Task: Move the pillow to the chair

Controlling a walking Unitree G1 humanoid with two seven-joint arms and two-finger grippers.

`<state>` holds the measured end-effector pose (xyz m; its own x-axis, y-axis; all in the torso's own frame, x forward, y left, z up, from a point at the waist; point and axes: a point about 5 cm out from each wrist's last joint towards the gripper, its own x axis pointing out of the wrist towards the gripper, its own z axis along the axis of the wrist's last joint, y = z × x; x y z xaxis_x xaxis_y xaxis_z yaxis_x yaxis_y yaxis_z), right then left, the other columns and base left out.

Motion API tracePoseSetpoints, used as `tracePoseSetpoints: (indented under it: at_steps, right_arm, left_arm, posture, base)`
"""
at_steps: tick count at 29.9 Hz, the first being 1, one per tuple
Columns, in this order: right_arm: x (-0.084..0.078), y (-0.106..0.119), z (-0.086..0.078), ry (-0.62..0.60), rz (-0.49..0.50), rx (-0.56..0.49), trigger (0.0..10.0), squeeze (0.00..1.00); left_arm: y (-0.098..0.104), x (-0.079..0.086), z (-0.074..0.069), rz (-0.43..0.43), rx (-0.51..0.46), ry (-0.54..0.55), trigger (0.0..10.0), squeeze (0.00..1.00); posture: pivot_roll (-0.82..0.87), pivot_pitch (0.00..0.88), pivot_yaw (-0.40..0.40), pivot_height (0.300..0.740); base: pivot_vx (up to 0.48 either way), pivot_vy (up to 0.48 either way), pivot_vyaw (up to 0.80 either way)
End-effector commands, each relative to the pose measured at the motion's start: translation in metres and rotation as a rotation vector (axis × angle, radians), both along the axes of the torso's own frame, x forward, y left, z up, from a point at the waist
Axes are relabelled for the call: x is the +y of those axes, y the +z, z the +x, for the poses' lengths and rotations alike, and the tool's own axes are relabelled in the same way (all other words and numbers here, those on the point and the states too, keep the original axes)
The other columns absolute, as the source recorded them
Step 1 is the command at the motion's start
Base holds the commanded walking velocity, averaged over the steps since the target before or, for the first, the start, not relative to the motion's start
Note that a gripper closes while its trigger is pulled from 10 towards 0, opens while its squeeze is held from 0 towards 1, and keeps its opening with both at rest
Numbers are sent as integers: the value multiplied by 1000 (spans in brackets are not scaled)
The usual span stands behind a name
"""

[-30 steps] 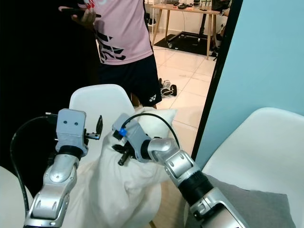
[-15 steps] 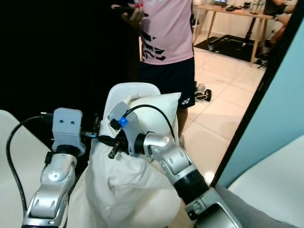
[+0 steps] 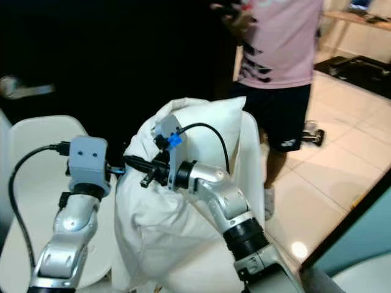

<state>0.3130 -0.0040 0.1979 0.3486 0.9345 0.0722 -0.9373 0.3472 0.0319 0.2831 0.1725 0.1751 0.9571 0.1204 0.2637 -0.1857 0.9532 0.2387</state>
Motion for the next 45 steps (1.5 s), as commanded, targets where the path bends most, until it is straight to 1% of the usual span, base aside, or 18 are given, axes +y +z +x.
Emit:
tracePoseSetpoints:
  at_steps: [1, 4, 6, 11, 12, 14, 16, 18, 21, 28, 34, 37, 39, 40, 41, 42, 44, 45]
  right_arm:
    - [-5, -2, 9, -87, -55, -30, 10000, 0]
    - [-8, -7, 14, -134, -96, -34, 10000, 0]
    - [-21, -25, 29, -289, -262, -27, 10000, 0]
    - [-29, -32, 34, -349, -318, -3, 10000, 0]
    - [-51, -50, 43, -456, -475, 29, 10000, 0]
    - [-51, -50, 43, -456, -475, 29, 10000, 0]
    - [-70, -59, 49, -534, -611, -8, 10000, 0]
    - [-76, -61, 51, -558, -655, -30, 10000, 0]
    - [-83, -62, 54, -584, -686, -48, 10000, 0]
    - [-79, -62, 56, -559, -685, -44, 10000, 0]
    - [-81, -74, 52, -511, -770, 22, 10000, 0]
    - [-92, -80, 51, -514, -864, 42, 10000, 0]
    - [-92, -80, 51, -514, -864, 42, 10000, 0]
    - [-97, -81, 52, -523, -888, 47, 10000, 0]
    - [-102, -81, 52, -527, -905, 52, 10000, 0]
    - [-102, -81, 52, -527, -905, 52, 10000, 0]
    - [-106, -79, 53, -519, -917, 62, 10000, 0]
    - [-106, -79, 53, -519, -917, 62, 10000, 0]
  left_arm:
    - [-4, -2, -1, 17, 19, -7, 10000, 0]
    - [-4, -3, -1, 18, 19, -6, 10000, 0]
    - [-4, -3, -1, 23, 20, -7, 10000, 0]
    - [-4, -3, -1, 24, 21, -8, 10000, 0]
    - [-5, -5, 0, 29, 26, -17, 10000, 0]
    - [-5, -5, 0, 29, 26, -17, 10000, 0]
    - [-6, -6, 0, 31, 29, -23, 10000, 0]
    - [-6, -6, 0, 30, 29, -24, 10000, 0]
    - [-5, -6, 0, 29, 29, -24, 10000, 0]
    - [-5, -5, 1, 27, 28, -16, 10000, 0]
    - [-5, -3, 1, 25, 31, -9, 10000, 0]
    - [-6, -7, 2, 7, 44, -54, 10000, 0]
    - [-6, -7, 2, 7, 44, -54, 10000, 0]
    - [-7, -8, 2, -9, 57, -74, 10000, 0]
    - [-12, -6, 2, -70, 91, -89, 10000, 0]
    - [-12, -6, 2, -70, 91, -89, 10000, 0]
    - [-23, 5, 0, -237, 176, -91, 10000, 0]
    - [-23, 5, 0, -237, 176, -91, 10000, 0]
  posture:
    - [86, 0, -35, 739]
    - [86, 0, -35, 739]
    - [84, 0, -34, 739]
    - [83, 0, -34, 739]
    - [82, 0, -33, 739]
    - [82, 0, -33, 739]
    - [78, 0, -33, 739]
    - [78, 0, -33, 739]
    - [78, 0, -32, 739]
    - [80, 0, -32, 734]
    - [83, 0, -34, 709]
    - [82, 0, -34, 694]
    - [82, 0, -34, 694]
    - [81, 0, -32, 689]
    - [80, 0, -32, 684]
    - [80, 0, -32, 684]
    - [83, 0, -31, 674]
    - [83, 0, -31, 674]
  base:
    - [0, 0, 800]
    - [0, 0, 800]
    - [0, 0, 400]
    - [0, 0, 0]
    - [0, 0, 0]
    - [0, 0, 0]
    - [0, 0, 0]
    - [0, 0, 0]
    - [0, 0, 0]
    - [0, 0, 0]
    - [0, 0, 0]
    - [0, 0, 0]
    - [0, 0, 0]
    - [0, 0, 0]
    - [0, 0, 0]
    - [0, 0, 0]
    - [0, 0, 0]
    - [0, 0, 0]
